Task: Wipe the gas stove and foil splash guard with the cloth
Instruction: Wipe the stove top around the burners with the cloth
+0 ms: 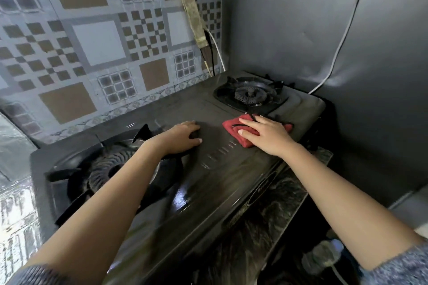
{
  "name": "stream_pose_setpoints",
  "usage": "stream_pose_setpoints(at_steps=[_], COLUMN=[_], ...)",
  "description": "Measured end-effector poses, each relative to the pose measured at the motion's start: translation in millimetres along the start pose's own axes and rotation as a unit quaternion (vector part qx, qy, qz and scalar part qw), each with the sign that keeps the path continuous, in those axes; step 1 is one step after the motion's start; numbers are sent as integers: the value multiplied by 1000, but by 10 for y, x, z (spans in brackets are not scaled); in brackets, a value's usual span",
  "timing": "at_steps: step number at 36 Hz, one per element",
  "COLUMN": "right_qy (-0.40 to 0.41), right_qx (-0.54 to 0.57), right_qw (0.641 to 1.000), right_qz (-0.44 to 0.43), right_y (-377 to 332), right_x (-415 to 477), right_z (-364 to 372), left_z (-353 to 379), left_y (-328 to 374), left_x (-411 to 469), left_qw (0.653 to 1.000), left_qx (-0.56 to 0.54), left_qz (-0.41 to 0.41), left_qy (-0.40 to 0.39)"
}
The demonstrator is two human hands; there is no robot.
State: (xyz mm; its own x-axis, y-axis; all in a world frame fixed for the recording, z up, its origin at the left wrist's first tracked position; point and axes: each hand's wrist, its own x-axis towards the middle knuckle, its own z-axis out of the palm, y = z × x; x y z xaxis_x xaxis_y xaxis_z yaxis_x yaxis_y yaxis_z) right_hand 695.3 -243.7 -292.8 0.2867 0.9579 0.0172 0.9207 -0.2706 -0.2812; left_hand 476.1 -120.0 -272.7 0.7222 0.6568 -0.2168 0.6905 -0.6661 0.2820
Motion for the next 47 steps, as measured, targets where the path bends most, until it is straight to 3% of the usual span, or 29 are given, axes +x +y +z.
stream_pose_setpoints(at_steps=[4,8,16,24,32,39,47], right_qy=[9,7,19,1,67,86,8], right_qx=[-39,-46,-18,11,43,56,53], right_qw=[998,998,997,983,958,962,972], right_qz=[51,42,-69,-186,-275,-252,-228], right_y=[-127,-299,-617,-489,-130,385,907], right_x=[-118,-277,-611,-797,-803,-420,248], right_z=[76,160,299,290,388,222,-82], left_z=[4,16,52,7,22,3,-24], left_y=[95,116,112,151,261,474,723], left_x=[-16,-45,-106,-50,110,357,628], left_qw=[1000,999,999,999,999,997,988], left_qx=[13,25,26,26,7,-3,-33], left_qz=[15,22,39,28,-6,-62,-136], left_qy=[-21,-6,26,26,39,36,66])
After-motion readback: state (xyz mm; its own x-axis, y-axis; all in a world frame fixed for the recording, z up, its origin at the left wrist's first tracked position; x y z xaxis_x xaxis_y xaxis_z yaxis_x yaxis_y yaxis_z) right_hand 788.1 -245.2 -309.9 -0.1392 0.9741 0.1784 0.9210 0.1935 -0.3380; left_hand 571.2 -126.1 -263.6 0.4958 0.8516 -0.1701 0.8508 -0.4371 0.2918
